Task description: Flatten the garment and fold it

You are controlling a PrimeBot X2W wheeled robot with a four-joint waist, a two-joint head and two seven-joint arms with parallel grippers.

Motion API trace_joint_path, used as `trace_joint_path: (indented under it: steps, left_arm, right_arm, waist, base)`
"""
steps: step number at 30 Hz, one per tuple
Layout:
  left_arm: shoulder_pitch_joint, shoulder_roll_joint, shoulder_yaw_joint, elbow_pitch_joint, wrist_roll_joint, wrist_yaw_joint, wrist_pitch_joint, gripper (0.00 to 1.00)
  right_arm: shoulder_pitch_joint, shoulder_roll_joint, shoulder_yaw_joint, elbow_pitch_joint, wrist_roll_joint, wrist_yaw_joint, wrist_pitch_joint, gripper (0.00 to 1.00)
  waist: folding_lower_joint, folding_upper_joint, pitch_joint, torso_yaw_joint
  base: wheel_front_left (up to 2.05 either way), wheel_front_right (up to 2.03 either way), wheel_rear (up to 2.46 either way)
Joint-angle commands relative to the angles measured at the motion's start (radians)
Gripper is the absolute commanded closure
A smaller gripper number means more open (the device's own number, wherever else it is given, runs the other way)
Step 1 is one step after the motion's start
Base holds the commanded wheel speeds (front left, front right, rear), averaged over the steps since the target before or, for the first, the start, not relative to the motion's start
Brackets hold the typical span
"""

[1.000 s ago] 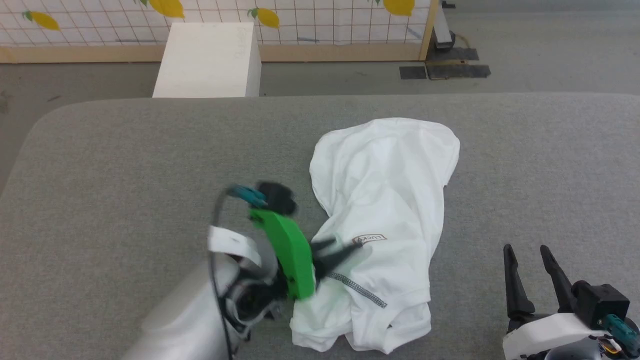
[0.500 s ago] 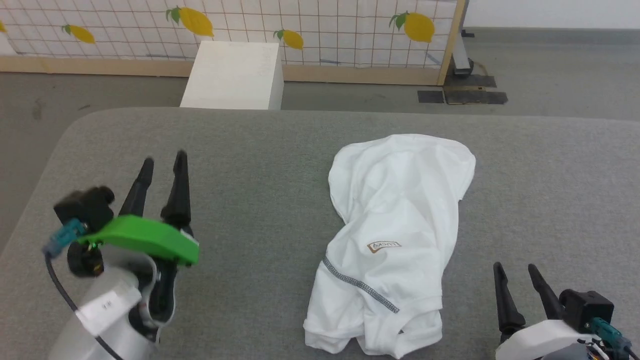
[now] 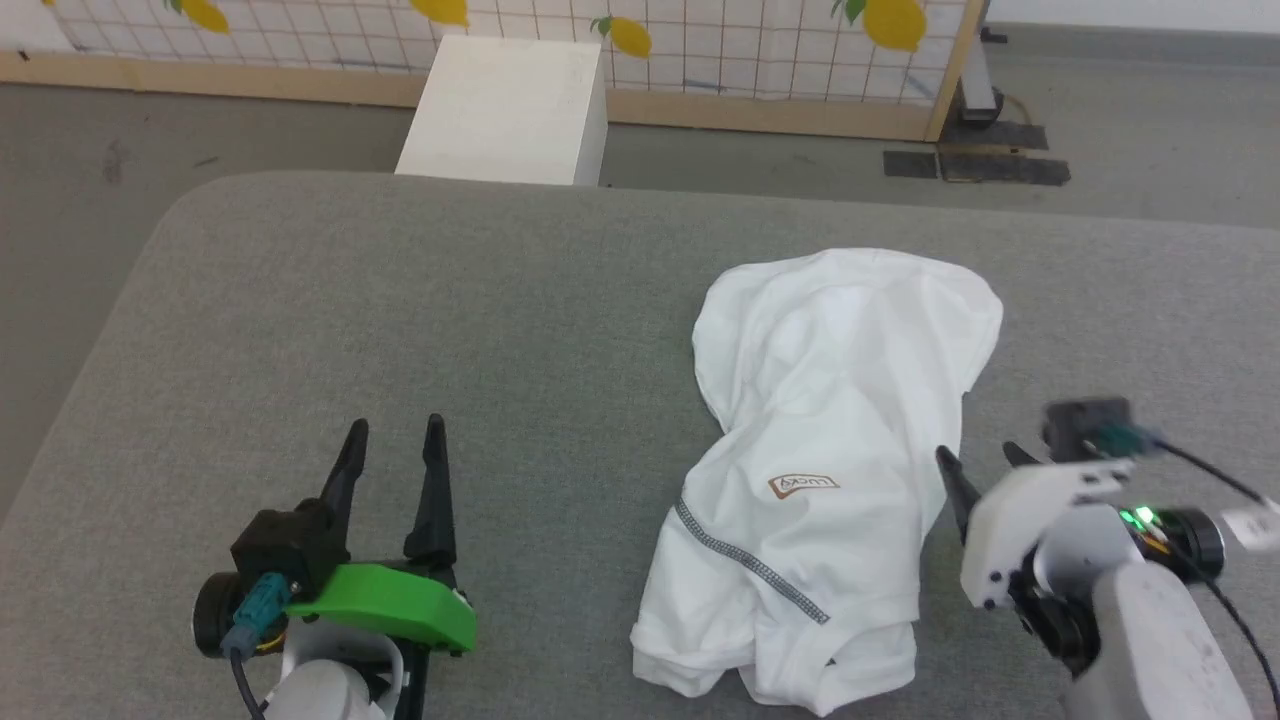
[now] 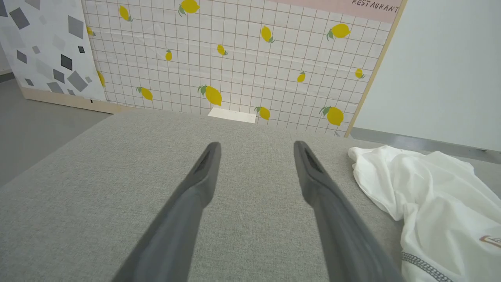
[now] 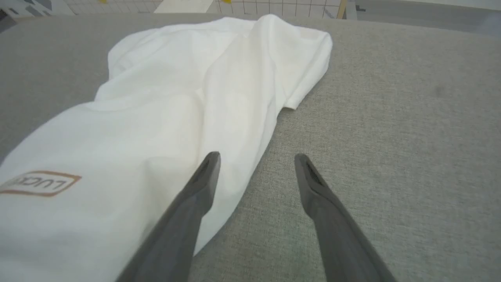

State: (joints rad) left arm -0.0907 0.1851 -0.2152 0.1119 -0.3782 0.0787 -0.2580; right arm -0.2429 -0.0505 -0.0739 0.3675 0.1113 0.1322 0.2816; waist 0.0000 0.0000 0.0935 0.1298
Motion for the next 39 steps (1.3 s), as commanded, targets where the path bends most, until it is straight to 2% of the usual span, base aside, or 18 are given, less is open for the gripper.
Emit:
trace_joint_path:
  steps: [1,5,8,9,10,13,16,20,25,30,31,32,36,38,39]
  left_arm:
    - [0.018,-0.018,0.012,-0.004,0.021,-0.014,-0.004,0.00]
    - [0.024,-0.063,0.044,0.000,0.052,-0.050,-0.004,0.00]
    - [0.024,-0.084,0.070,0.006,0.065,-0.068,-0.004,0.00]
    - [0.023,-0.090,0.078,0.009,0.070,-0.076,-0.004,0.00]
    - [0.023,-0.094,0.085,0.010,0.075,-0.082,-0.004,0.00]
    - [0.023,-0.106,0.111,0.014,0.083,-0.100,-0.004,0.00]
    - [0.021,-0.115,0.128,0.019,0.089,-0.116,-0.004,0.00]
    - [0.018,-0.123,0.134,0.027,0.101,-0.136,-0.004,0.00]
    - [0.006,-0.129,0.119,0.048,0.107,-0.156,-0.004,0.00]
    - [-0.002,-0.132,0.106,0.077,0.102,-0.168,-0.004,0.00]
    - [-0.005,-0.133,0.102,0.084,0.097,-0.171,-0.004,0.00]
    - [-0.008,-0.133,0.097,0.092,0.090,-0.174,-0.004,0.00]
    - [-0.050,-0.134,0.051,0.125,0.037,-0.189,0.010,0.00]
    - [-0.089,-0.134,0.006,0.129,-0.004,-0.198,0.059,0.00]
    - [-0.113,-0.134,-0.034,0.135,-0.031,-0.202,0.117,0.00]
  right_arm:
    - [-0.038,0.000,0.017,0.012,-0.050,-0.002,0.067,0.00]
    - [-0.094,0.000,0.055,0.049,-0.118,-0.002,0.248,0.00]
    - [-0.106,0.000,0.069,0.059,-0.125,-0.002,0.313,0.00]
    - [-0.109,0.000,0.070,0.053,-0.124,-0.002,0.313,0.73]
    - [-0.110,0.000,0.073,0.046,-0.121,-0.002,0.306,1.00]
    - [-0.109,0.000,0.060,0.012,-0.090,-0.002,0.270,1.00]
    - [-0.099,0.000,0.000,-0.045,-0.059,-0.002,0.220,1.00]
    - [-0.053,0.000,-0.163,-0.142,-0.036,-0.002,0.182,1.00]
    - [0.061,0.000,-0.374,-0.212,-0.035,-0.002,0.212,1.00]
    - [0.139,0.000,-0.435,-0.194,0.028,-0.002,0.207,1.00]
    - [0.143,0.000,-0.427,-0.190,0.047,-0.002,0.182,0.29]
    - [0.142,0.000,-0.422,-0.189,0.068,-0.002,0.160,0.00]
    - [0.132,0.000,-0.439,-0.199,0.124,-0.002,0.036,0.00]
    - [0.131,0.000,-0.456,-0.201,0.122,-0.002,-0.012,0.00]
    - [0.132,0.000,-0.461,-0.203,0.116,-0.002,-0.027,0.00]
  waist:
    - [0.0000,0.0000,0.028,0.023]
    - [0.0000,0.0000,0.055,0.051]
    - [0.0000,0.0000,0.067,0.061]
    - [0.0000,0.0000,0.068,0.062]
    - [0.0000,0.0000,0.069,0.062]
    - [0.0000,0.0000,0.066,0.050]
    - [0.0000,0.0000,0.056,0.032]
    - [0.0000,0.0000,0.043,0.004]
    - [0.0000,0.0000,0.038,-0.020]
    - [0.0000,0.0000,0.038,-0.043]
    - [0.0000,0.0000,0.037,-0.047]
    - [0.0000,0.0000,0.036,-0.051]
    - [0.0000,0.0000,0.031,-0.063]
    - [0.0000,0.0000,0.029,-0.068]
    - [0.0000,0.0000,0.029,-0.071]
  base:
    - [0.00,0.00,0.00]
    - [0.00,0.00,0.00]
    - [0.00,0.00,0.00]
    - [0.00,0.00,0.00]
    - [0.00,0.00,0.00]
    - [0.00,0.00,0.00]
    - [0.00,0.00,0.00]
    - [0.00,0.00,0.00]
    - [0.00,0.00,0.00]
    - [0.00,0.00,0.00]
    - [0.00,0.00,0.00]
    - [0.00,0.00,0.00]
    - [0.00,0.00,0.00]
    - [0.00,0.00,0.00]
    - [0.00,0.00,0.00]
